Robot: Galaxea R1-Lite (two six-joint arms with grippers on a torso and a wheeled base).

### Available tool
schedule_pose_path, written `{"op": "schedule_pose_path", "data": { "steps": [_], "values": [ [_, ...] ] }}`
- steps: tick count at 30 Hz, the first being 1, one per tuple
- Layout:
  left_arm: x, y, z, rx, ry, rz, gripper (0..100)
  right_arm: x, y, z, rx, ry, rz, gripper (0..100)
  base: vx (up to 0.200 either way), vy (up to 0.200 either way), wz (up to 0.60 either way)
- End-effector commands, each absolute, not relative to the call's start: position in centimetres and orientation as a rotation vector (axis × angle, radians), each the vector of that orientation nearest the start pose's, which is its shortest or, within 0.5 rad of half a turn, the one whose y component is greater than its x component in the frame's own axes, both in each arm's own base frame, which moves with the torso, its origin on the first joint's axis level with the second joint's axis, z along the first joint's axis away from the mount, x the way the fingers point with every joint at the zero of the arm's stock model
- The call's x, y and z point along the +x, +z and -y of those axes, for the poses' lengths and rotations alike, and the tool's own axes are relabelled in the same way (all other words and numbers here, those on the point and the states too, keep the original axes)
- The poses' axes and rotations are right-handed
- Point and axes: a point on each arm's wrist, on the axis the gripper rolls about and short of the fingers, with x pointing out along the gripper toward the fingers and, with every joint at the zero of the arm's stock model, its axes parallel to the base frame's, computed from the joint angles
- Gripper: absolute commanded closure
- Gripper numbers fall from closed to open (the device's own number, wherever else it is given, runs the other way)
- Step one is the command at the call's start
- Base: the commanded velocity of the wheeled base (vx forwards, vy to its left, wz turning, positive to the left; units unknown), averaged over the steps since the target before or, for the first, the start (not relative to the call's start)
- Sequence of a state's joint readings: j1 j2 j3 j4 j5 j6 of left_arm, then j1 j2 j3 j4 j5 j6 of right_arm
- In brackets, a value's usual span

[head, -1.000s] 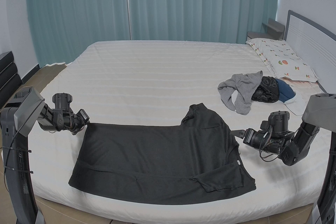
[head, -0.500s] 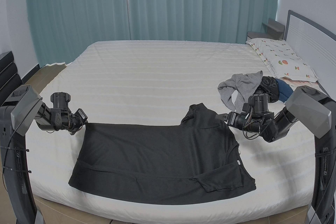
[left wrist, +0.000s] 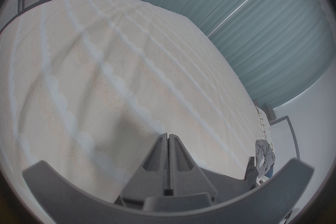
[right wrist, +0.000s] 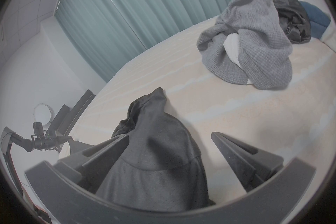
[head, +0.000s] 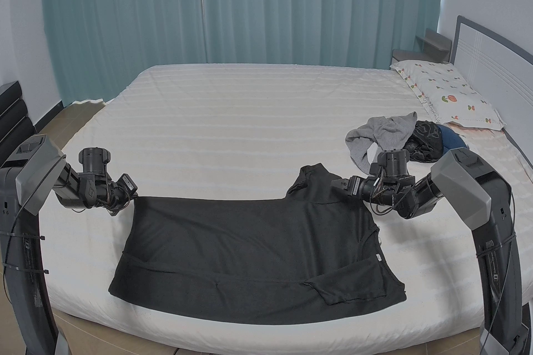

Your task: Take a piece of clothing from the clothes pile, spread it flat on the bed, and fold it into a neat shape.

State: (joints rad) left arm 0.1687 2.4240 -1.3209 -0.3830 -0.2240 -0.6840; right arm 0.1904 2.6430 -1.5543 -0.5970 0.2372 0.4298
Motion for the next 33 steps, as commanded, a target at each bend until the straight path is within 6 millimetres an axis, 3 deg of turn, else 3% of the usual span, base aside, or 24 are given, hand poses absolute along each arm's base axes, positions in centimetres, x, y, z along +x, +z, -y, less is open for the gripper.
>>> {"op": "schedule_pose_path", "data": {
  "steps": [1,14,19,27,33],
  "values": [
    [44.3,0.8,-7.2,-0.796,0.195,-0.700,100,49.3,-3.2,-10.0,0.444,0.299,-0.586,100,0.000,0.000,0.00],
    [44.2,1.5,-7.4,-0.794,0.195,-0.685,100,48.2,-1.4,-9.4,0.467,0.286,-0.591,100,0.000,0.000,0.00],
    [44.0,2.7,-7.7,-0.793,0.195,-0.658,100,47.7,0.7,-8.5,0.504,0.275,-0.535,100,0.000,0.000,0.00],
    [43.8,3.6,-8.1,-0.794,0.197,-0.635,100,46.8,2.4,-8.0,0.535,0.271,-0.469,100,0.000,0.000,0.00],
    [43.6,3.6,-8.0,-0.793,0.197,-0.637,100,46.4,2.8,-7.8,0.533,0.266,-0.458,100,0.000,0.000,0.00]
  ]
}}
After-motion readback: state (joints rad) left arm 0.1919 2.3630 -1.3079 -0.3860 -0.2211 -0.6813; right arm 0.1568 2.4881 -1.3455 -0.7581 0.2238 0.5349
